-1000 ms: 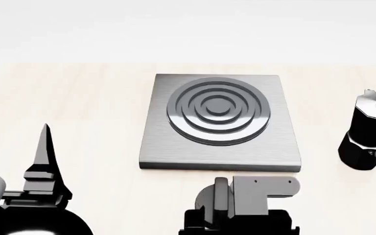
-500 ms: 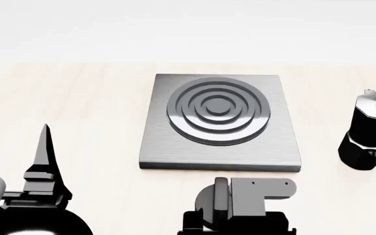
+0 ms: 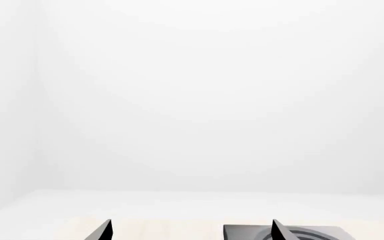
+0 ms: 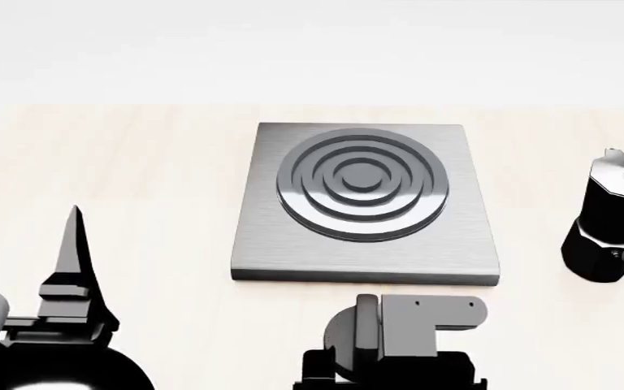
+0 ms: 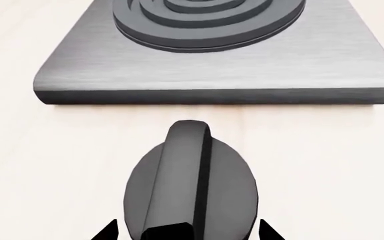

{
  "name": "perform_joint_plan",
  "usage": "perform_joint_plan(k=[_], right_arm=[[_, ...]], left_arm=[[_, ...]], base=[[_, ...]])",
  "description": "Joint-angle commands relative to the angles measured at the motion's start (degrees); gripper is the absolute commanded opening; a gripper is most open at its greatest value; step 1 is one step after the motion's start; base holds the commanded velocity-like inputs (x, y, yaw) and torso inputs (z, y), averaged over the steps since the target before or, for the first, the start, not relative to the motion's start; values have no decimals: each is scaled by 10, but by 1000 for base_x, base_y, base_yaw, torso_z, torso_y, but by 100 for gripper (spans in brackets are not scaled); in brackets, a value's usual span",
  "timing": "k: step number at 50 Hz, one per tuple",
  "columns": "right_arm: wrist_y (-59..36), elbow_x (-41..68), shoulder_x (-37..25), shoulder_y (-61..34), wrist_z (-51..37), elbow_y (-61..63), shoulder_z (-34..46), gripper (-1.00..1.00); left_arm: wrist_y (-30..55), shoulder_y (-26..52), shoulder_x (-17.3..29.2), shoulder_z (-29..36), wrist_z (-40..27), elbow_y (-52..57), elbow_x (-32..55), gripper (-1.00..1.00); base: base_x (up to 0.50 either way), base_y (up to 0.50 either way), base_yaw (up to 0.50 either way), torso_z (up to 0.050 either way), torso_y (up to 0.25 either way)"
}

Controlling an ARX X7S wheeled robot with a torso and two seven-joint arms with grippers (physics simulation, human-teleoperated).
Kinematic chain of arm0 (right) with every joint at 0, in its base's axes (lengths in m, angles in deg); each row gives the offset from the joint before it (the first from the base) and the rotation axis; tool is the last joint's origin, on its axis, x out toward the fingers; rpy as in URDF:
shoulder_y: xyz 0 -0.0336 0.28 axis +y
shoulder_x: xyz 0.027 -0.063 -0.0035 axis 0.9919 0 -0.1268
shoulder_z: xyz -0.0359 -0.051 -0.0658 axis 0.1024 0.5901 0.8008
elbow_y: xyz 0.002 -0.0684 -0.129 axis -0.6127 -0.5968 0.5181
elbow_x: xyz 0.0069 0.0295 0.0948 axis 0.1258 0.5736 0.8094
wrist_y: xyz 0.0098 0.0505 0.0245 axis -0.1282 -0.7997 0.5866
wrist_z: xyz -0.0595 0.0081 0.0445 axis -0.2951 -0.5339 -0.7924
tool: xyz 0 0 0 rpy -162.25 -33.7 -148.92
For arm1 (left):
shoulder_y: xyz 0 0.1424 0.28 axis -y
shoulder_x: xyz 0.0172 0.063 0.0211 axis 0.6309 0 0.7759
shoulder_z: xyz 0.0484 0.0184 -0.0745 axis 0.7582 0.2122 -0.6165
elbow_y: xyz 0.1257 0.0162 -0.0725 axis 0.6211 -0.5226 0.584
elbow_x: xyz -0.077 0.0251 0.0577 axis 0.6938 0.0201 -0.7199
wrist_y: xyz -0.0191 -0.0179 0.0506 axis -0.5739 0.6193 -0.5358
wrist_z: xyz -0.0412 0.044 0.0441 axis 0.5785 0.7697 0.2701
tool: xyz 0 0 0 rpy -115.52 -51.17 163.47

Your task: Turn on the stove.

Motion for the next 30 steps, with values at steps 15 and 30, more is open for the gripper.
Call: perform_joint_plan(k=[15, 30], right_arm=[[15, -5, -1, -1, -16, -24, 2, 100], [16, -12, -7, 3, -39, -15, 0, 100]], left_arm=[[1, 1, 3, 2, -6, 2, 4, 100], [-3, 1, 5, 3, -8, 1, 6, 100]], base=[[0, 0, 0, 0, 0], [0, 0, 0, 0, 0]])
